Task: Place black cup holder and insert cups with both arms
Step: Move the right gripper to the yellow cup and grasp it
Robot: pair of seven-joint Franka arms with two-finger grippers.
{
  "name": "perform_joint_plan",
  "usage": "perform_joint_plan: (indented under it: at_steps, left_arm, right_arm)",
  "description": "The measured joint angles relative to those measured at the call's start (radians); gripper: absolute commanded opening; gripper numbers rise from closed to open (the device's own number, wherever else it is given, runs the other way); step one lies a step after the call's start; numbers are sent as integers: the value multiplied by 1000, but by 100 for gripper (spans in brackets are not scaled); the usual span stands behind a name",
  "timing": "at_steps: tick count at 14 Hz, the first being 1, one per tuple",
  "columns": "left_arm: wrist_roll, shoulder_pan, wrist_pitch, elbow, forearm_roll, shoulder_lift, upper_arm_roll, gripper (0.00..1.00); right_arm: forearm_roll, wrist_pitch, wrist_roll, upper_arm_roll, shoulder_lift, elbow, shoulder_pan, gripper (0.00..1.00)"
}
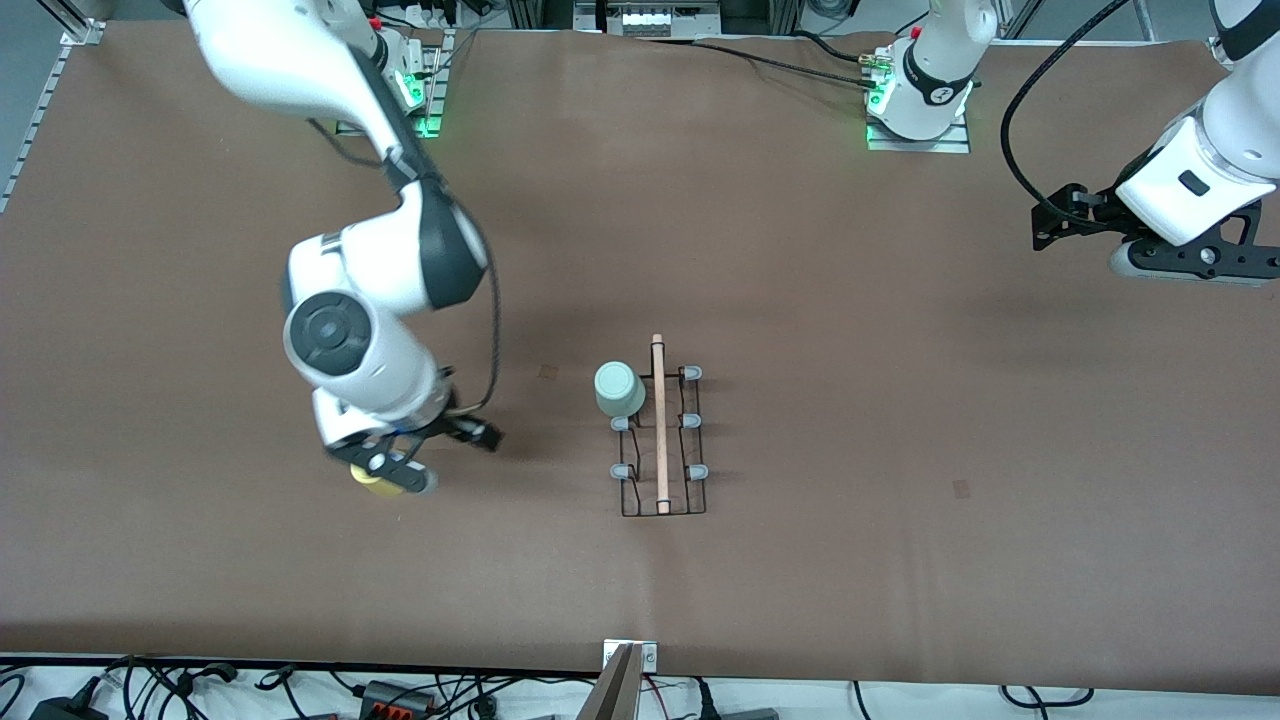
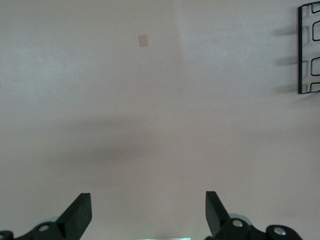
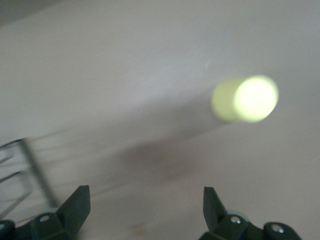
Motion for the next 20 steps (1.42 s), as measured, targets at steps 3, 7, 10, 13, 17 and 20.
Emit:
perform_joint_plan:
  at_steps: [3,7,10,13,17,20]
  left_arm:
    - [0,0,0,0,0,0,-4,100]
    - [-1,0,0,0,0,0,-18,100]
    - [-1,0,4,0,0,0,-26,100]
    - [-9,0,14,0,0,0,-62,100]
    - [-15,18,72,1,18,0,-68,100]
    - [-37,41,98,3,15,1,-66,100]
  right_arm:
    - [-8,40,-300,-6,47,-6,-128,100]
    - [-7,71,-413,0,91,-7,-186,100]
    - [45,107,-413,8,125,-7,-175,100]
    - [59,111,-413,8,145,-8,-177,100]
    - [59,111,-413,8,163,-8,-177,100]
    - [60,111,-413,8,167,-8,-177,96]
